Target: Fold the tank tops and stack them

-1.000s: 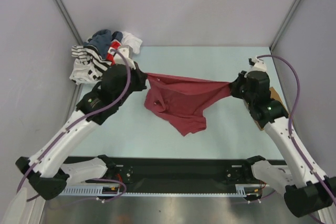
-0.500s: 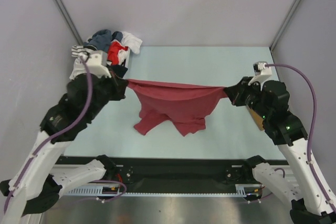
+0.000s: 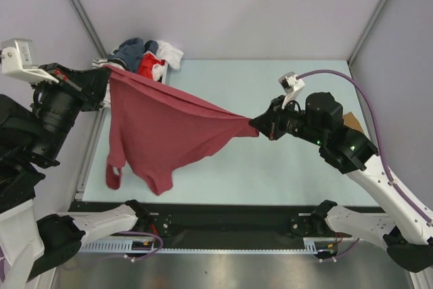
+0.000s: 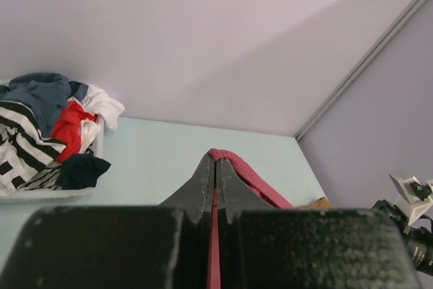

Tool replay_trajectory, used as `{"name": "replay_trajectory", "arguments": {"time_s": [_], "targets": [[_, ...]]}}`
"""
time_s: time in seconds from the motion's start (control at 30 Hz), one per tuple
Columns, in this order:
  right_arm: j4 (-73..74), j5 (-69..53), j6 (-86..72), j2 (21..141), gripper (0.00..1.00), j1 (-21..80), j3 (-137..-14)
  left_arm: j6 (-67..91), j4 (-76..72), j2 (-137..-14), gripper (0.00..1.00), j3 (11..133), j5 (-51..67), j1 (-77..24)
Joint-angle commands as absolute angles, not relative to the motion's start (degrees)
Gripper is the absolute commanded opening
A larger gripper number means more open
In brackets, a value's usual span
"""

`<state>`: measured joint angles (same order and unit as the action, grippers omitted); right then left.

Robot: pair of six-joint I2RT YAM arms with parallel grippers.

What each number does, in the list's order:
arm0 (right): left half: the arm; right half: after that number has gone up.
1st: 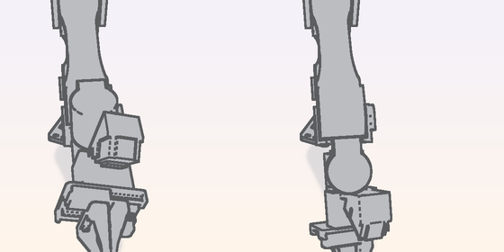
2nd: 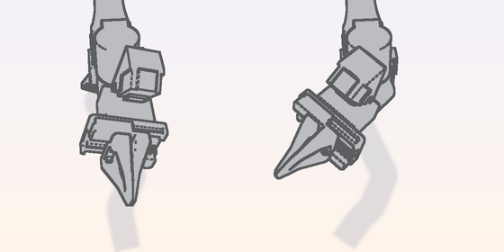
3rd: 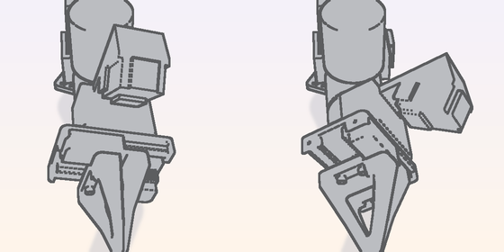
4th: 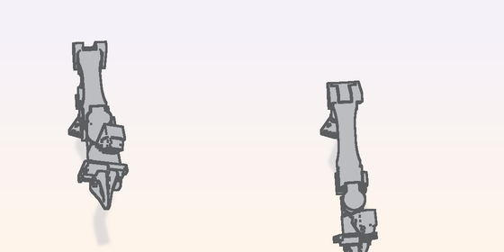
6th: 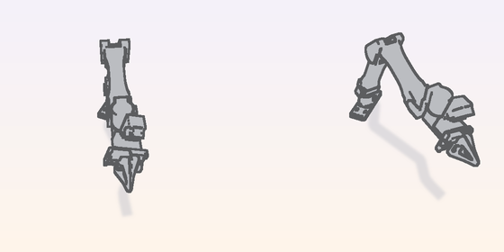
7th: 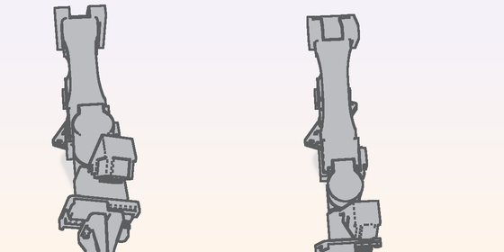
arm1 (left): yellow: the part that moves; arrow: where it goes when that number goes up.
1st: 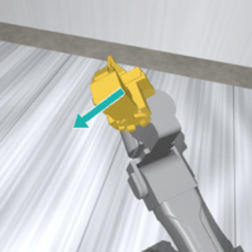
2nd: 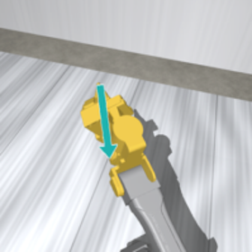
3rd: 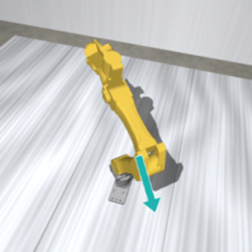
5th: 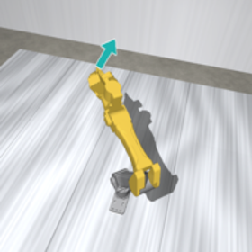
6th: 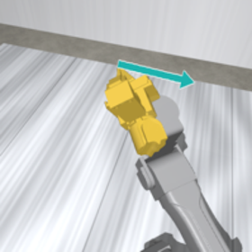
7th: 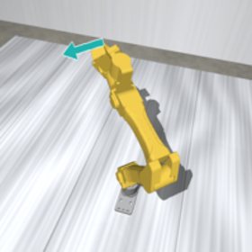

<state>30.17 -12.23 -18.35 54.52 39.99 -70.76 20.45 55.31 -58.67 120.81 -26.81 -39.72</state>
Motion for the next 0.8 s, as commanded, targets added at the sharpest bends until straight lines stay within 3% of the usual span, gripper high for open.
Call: {"name": "replay_trajectory", "arguments": {"time_s": [0.0,0.17,0.43,0.6,0.77], "targets": [[29.44,-8.88,-17.58,54.49,0.0,41.04,-74.7,18.37,56.08,-59.86,0.0,121.12,-29.53,-39.64],[31.99,-14.94,-14.16,55.63,0.0,45.76,-79.01,19.86,54.93,-55.56,0.0,116.9,-31.38,-39.64],[35.59,-6.42,-11.6,57.83,0.0,60.99,-82.53,20.3,55.81,-50.8,0.0,115.31,-27.33,-39.64],[36.21,-1.35,-12.04,57.83,0.0,61.44,-83.93,20.83,52.4,-51.85,0.0,113.99,-32.16,-39.64],[39.11,1.94,-14.85,58.53,0.0,54.33,-83.06,19.86,49.66,-65.89,0.0,116.71,-37.88,-39.55]]}}
